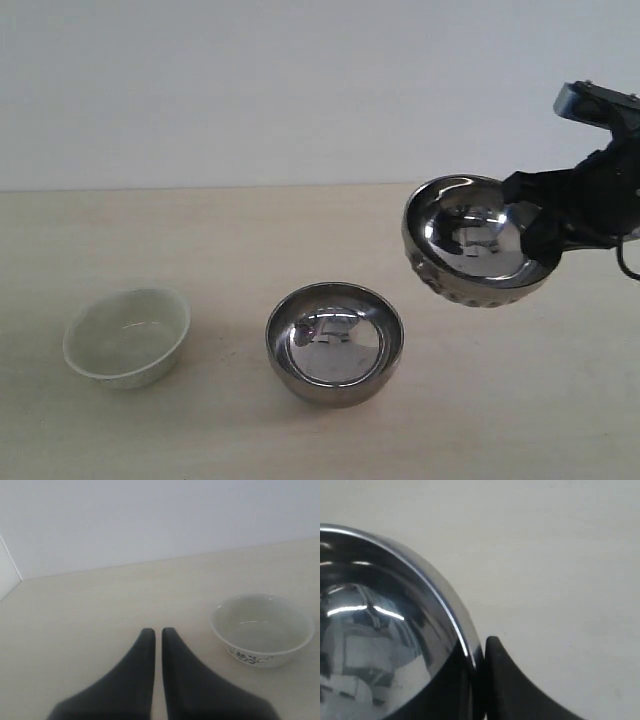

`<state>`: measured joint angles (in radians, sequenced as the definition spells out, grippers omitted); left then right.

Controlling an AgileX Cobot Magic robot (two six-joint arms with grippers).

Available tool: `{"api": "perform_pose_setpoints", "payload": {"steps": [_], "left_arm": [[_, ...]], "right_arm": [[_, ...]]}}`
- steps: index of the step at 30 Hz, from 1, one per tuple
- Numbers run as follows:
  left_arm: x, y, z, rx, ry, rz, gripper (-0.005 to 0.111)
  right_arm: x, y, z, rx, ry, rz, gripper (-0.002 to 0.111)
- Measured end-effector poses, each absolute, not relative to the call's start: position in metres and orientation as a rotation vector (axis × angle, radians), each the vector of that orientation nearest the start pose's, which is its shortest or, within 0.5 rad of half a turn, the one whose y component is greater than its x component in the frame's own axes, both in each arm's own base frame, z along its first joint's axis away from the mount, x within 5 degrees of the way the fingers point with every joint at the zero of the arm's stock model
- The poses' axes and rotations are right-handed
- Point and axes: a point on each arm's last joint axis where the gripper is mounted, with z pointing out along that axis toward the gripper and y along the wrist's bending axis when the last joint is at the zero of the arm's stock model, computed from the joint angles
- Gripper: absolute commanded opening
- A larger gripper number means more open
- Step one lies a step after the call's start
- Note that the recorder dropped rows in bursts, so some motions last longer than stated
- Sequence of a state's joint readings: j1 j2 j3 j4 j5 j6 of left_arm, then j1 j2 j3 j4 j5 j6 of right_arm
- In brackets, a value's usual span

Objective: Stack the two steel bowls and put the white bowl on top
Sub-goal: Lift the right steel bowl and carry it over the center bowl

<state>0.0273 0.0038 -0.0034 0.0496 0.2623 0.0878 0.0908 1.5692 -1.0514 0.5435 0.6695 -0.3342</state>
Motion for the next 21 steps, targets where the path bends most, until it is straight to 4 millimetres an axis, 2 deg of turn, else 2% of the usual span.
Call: {"api": "perform_pose_setpoints", "payload": {"steps": [1, 3, 9, 21], "left_arm": [[0.055, 0.003, 0.19, 0.085, 1.746, 0.131, 0.004], [0.055, 0.003, 0.19, 0.085, 1.746, 0.131, 0.004], [0.055, 0.003, 0.19, 0.085, 1.746, 0.131, 0.004], [0.055, 0.003, 0.19, 0.085, 1.746, 0.131, 0.004]], "right_arm": [[0.315, 0.072, 0.251, -0.141, 2.578, 0.514, 0.0], [0.314, 0.086, 0.256, -0.188, 2.565, 0.534, 0.0], [0.307, 0.121, 0.261, -0.278, 2.549, 0.588, 0.0], [0.308, 0.163, 0.236, -0.366, 2.626, 0.619, 0.0]]}}
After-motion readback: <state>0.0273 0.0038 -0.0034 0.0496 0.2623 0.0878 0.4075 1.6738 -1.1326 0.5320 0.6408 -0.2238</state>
